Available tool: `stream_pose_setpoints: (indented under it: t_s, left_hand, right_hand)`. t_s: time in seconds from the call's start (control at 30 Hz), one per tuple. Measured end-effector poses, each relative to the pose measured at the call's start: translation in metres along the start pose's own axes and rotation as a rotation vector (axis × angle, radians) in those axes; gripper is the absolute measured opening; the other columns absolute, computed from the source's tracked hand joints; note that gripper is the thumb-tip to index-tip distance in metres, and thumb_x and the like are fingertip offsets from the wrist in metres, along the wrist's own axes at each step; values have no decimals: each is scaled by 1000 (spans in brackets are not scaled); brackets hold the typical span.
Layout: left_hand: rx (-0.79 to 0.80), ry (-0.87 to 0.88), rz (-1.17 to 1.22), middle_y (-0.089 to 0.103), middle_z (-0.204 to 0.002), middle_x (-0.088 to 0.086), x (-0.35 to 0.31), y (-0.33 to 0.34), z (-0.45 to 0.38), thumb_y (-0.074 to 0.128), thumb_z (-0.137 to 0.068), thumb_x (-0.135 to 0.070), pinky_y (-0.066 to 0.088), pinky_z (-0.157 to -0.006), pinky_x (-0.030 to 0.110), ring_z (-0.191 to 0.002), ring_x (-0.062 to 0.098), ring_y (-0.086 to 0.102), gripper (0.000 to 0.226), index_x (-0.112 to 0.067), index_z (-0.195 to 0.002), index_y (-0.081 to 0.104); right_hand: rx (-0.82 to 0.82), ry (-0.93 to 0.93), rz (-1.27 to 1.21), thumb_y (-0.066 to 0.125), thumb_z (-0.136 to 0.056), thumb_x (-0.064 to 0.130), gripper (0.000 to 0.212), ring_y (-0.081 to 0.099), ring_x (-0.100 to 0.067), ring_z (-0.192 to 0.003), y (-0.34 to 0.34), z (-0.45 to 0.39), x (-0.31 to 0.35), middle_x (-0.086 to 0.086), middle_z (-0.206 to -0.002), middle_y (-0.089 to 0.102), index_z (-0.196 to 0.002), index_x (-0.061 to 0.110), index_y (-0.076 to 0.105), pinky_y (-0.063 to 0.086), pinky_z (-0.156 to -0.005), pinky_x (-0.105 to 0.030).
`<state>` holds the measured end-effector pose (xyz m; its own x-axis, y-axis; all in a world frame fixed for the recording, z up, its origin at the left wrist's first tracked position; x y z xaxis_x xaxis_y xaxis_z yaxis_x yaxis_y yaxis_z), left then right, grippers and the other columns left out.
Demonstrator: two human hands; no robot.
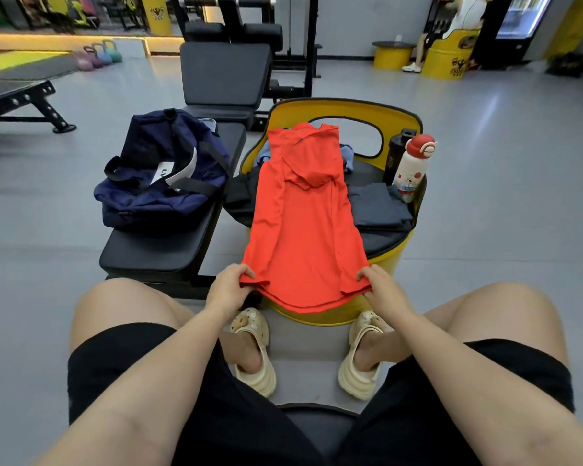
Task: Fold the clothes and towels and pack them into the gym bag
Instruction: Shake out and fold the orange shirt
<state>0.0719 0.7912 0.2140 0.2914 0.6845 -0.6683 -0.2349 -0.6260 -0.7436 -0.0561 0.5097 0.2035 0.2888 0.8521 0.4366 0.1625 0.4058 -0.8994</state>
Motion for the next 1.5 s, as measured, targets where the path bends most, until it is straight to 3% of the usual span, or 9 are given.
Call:
stream_pose_setpoints:
  t_s: [0.1,0.2,0.27,0.37,0.5,0.77,0.87,1.0,1.5]
  left_hand:
    - [-16,97,-120,48,-104,-4,-1,-8,-1,71,-83,-14,47,-81,33,-99,19,54,10,-21,-89,67]
    - [22,206,-120,50,-130,-1,-1,-14,-5,68,-84,-8,42,-100,32,-121,16,47,14,-11,-97,72]
    - [108,239,-89,62,-120,0,-5,-18,-5,66,-85,-4,39,-104,31,-117,16,54,18,-11,-101,72]
    - [173,209,-61,68,-92,-7,-11,-24,-2,64,-88,-9,47,-91,30,-92,11,62,17,-17,-100,73]
    - [247,207,-60,68,-90,-8,-17,-28,3,65,-88,-15,40,-72,4,-80,-5,57,16,-16,-103,73]
    - [469,202,-139,62,-79,-14,-24,-34,-1,66,-88,-15,39,-65,2,-70,-7,57,15,-10,-100,72]
    - [411,201,-30,62,-75,-12,-31,-39,-10,65,-88,-11,41,-62,6,-64,-7,58,8,-17,-92,70]
    - [266,176,58,67,-91,-2,-39,-49,-37,62,-90,-9,43,-75,13,-84,9,59,17,-12,-105,70]
    - [110,78,469,64,-86,-4,-101,-75,-179,59,-93,-11,50,-69,13,-79,6,59,15,-15,-106,63]
  right_hand:
    - [-98,-75,112,62,-88,13,22,48,-23,-108,-10,0,2,-2,-104,48,-109,14,69,37,-72,-29]
    - [-107,-139,138,67,-86,19,20,44,-22,-123,-14,-1,-1,-1,-125,54,-105,14,73,43,-92,-33]
    - [-38,-144,97,64,-88,17,23,47,-18,-125,-19,0,1,2,-128,58,-111,16,71,38,-97,-27]
    - [25,-85,91,60,-92,23,27,57,-20,-112,-26,5,4,4,-117,67,-117,27,68,43,-87,-31]
    - [76,-86,53,59,-91,20,26,62,-19,-103,-32,10,2,5,-108,72,-113,27,71,49,-84,-33]
    - [136,-73,33,63,-89,27,17,63,-19,-91,-48,5,1,2,-97,72,-102,24,74,51,-78,-38]
    - [103,-71,-57,63,-90,25,20,64,-14,-89,-55,-2,5,4,-100,72,-108,25,72,52,-80,-33]
    - [16,-71,-80,61,-92,28,22,63,-17,-100,-70,-24,13,6,-109,71,-112,28,70,51,-82,-35]
    - [-81,-59,-280,58,-94,12,22,60,-18,-108,-120,-174,36,-2,-115,69,-112,16,71,47,-90,-29]
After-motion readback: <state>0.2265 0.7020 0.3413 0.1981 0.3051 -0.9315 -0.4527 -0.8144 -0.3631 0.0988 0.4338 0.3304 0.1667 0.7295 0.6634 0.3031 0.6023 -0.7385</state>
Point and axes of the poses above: each hand's wrist, its own z-axis away from the middle knuckle, its own y-axis out of the palm, x = y × z, the point moved 1 cm from there along -z, towards the middle knuckle
